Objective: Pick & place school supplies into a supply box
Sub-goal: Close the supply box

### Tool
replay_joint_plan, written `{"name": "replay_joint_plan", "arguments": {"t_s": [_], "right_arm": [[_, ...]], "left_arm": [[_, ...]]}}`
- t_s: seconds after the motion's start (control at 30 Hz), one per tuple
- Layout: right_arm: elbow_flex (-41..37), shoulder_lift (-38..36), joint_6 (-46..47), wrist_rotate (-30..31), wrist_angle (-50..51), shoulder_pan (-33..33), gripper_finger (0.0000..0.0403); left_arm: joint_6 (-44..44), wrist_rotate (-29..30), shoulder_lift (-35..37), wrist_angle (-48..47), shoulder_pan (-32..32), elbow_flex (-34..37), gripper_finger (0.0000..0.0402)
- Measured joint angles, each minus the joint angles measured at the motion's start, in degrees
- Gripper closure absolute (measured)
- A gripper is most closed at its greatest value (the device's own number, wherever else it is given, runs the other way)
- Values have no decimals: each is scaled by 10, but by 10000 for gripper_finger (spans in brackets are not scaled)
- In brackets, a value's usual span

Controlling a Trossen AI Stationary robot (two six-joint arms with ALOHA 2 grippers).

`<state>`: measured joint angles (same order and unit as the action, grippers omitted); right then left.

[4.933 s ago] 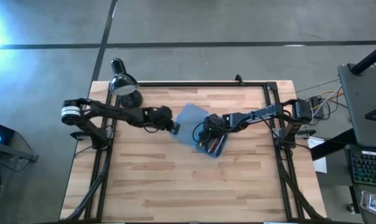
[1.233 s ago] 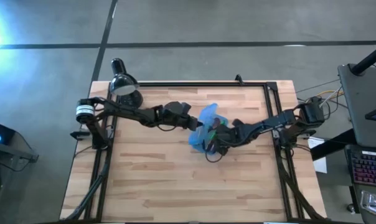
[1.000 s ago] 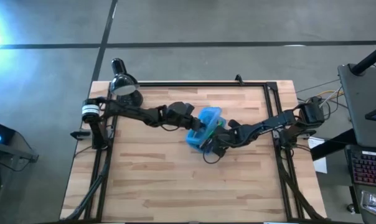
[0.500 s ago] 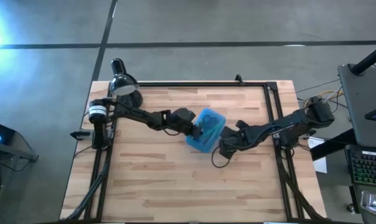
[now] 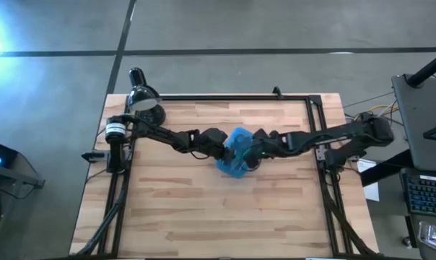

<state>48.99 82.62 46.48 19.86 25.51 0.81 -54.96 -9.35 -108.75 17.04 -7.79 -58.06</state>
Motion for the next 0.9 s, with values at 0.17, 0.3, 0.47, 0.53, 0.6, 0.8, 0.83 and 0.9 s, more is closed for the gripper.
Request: {"name": "replay_joint_plan", "arguments": {"t_s": [0.17,0.3,0.47,0.53,0.6,0.8,0.83,0.9], "right_arm": [[2,49,10,-19,43,2,390],[-1,25,11,-20,54,15,390],[-8,-50,40,7,121,36,390],[-26,-65,32,4,108,47,390],[-43,-66,21,-17,81,48,390],[-70,-23,-10,-7,7,55,390],[-71,-16,-13,-9,3,55,390],[-77,-1,-17,-10,7,55,390]], "left_arm": [[2,13,1,-1,1,0,401],[-1,13,3,-2,0,1,401],[-2,13,3,-4,0,1,401],[-2,13,3,-4,0,1,401],[-2,13,3,-5,0,1,401],[-3,13,3,-6,0,1,401],[-5,13,3,-6,0,1,401],[-7,13,3,-6,0,1,401]]}}
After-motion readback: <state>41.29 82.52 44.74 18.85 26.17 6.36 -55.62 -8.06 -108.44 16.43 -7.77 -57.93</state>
